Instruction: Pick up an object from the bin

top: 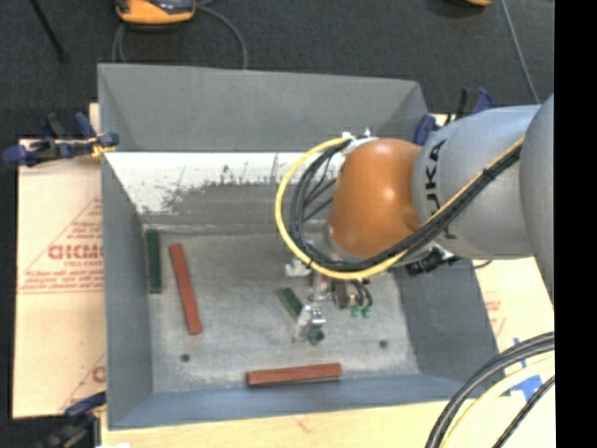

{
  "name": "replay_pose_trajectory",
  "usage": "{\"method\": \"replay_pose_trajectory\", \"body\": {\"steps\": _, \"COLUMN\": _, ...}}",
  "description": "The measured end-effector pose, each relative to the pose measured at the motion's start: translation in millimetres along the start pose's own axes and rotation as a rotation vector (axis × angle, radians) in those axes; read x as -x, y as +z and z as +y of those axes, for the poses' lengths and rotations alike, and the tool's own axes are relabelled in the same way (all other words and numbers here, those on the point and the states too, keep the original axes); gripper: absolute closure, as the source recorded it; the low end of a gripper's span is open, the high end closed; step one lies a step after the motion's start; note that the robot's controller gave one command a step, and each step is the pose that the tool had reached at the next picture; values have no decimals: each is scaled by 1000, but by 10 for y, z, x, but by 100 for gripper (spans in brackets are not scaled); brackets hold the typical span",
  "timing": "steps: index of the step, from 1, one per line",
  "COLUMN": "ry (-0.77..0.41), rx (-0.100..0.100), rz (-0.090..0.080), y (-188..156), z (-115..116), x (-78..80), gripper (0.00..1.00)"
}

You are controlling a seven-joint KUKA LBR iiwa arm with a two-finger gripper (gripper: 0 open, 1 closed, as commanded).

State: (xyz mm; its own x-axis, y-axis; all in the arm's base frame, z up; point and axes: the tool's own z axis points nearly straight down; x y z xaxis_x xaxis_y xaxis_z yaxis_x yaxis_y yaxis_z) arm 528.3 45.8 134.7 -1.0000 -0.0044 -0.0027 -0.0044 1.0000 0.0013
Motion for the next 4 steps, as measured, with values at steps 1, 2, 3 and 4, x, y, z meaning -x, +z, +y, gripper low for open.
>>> {"method": "replay_pose_trajectory", "body": {"steps": 1, "ry": 214, "rx": 1, "rz": -5, "y": 428, "z": -242, "x": -100, "gripper": 0}}
{"method": "replay_pose_trajectory", "body": {"steps": 2, "ry": 196, "rx": 4, "rz": 8, "y": 592, "z": -424, "x": 49, "gripper": 0}}
{"method": "replay_pose_trajectory", "body": {"steps": 3, "ry": 349, "rx": 2, "rz": 5, "y": 586, "z": -449, "x": 106, "gripper": 0}}
{"method": "replay_pose_trajectory", "body": {"steps": 4, "ry": 221, "rx": -2, "rz": -9, "y": 566, "z": -446, "x": 96, "gripper": 0}}
